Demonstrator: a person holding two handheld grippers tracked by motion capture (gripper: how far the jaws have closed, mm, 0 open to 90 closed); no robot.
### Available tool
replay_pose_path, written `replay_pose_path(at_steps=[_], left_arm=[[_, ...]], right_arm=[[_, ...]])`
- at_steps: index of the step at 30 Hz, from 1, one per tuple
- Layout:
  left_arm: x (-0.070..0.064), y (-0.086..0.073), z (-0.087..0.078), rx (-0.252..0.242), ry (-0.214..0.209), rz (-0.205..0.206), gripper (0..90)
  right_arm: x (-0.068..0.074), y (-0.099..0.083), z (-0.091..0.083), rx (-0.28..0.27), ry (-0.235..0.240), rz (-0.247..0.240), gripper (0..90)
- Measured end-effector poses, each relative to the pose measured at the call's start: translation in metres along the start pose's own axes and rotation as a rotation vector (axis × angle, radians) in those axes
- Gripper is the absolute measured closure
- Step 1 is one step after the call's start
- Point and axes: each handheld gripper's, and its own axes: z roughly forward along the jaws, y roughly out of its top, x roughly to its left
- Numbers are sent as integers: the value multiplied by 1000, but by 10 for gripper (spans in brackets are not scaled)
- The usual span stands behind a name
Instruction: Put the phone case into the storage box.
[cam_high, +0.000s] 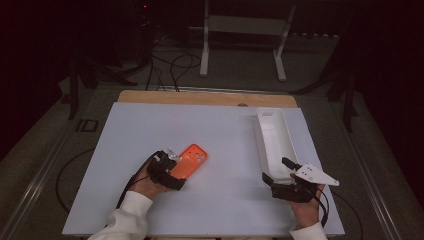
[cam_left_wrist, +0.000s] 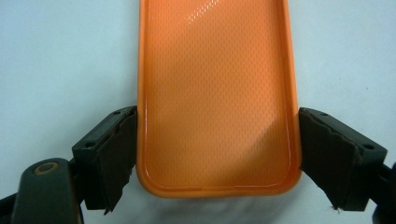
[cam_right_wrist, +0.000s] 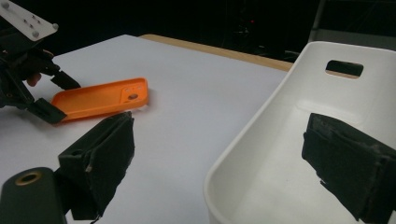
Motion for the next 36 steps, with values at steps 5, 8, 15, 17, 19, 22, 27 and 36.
replay_pose_path(at_steps=[5, 8, 15, 17, 19, 22, 27, 36], left_arm=[[0, 1, -5, -27, -2, -3, 165], [-1, 1, -7, -40, -4, -3, 165], [-6, 6, -12, -70, -1, 10, 164], [-8, 8, -14, -79, 7, 14, 164], [-9, 10, -15, -86, 12, 18, 164], [-11, 13, -16, -93, 17, 32, 164], [-15, 19, -21, -119, 19, 48, 164], [-21, 27, -30, -171, 27, 86, 164]], right_arm=[[2, 1, 1, -2, 5, 2, 92], [3, 2, 1, -1, 10, 1, 91], [2, 3, 2, -5, 23, 24, 91], [2, 4, 2, -8, 30, 30, 91], [3, 5, 3, -9, 35, 29, 91], [4, 8, 4, -4, 50, 33, 91], [7, 12, 11, 17, 70, 39, 90], [11, 21, 24, 65, 109, 66, 89]])
